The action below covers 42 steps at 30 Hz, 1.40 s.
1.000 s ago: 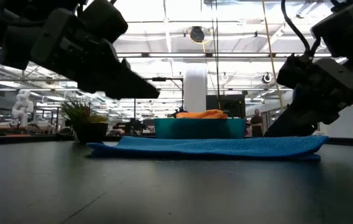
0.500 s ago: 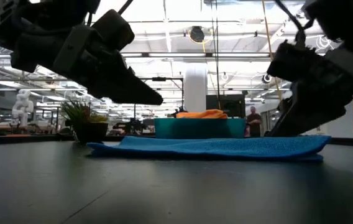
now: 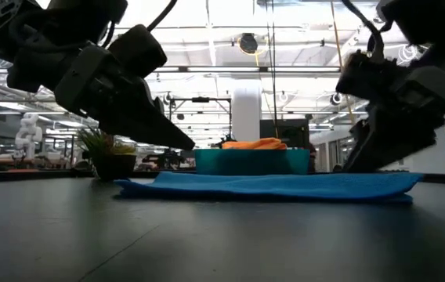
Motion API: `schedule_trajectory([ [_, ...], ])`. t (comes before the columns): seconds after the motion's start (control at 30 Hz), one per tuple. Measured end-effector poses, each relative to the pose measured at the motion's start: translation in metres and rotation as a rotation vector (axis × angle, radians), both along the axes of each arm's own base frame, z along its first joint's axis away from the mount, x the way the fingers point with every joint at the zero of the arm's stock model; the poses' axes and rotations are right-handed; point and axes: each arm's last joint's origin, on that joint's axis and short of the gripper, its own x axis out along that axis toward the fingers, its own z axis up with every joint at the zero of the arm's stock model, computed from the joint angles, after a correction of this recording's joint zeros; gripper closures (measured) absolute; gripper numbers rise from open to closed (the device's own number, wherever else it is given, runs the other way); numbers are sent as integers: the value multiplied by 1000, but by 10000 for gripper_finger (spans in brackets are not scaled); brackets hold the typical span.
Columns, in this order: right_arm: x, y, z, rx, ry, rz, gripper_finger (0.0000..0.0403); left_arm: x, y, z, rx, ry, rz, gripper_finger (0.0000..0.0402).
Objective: Fold microfiber towels
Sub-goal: Fold the blue microfiber cloth
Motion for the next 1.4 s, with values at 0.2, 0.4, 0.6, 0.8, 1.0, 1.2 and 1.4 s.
schedule_trajectory([
  [0.2, -3, -3, 21, -50, -92, -15, 273, 3, -9, 8, -14, -106, -49, 286],
  [0.4, -10, -7, 35, -16, -107, -44, 273, 8, -17, 0, 6, -161, -87, 286],
  [0.6, -19, -16, 25, 42, 37, -174, 273, 22, -19, -8, 11, -155, -78, 286],
  [0.8, -23, -22, 13, 150, 131, -201, 273, 38, -20, -7, 28, -172, -94, 286],
  [1.0, -29, -24, 6, 155, 168, -194, 273, 41, -19, -5, 21, -184, -95, 286],
  [1.2, -25, -23, 8, 151, 124, -154, 320, 42, -15, -5, 27, -185, -88, 286],
  [1.4, -12, -19, 19, 146, -42, -60, 393, 45, -7, -5, 41, -189, -67, 286],
])
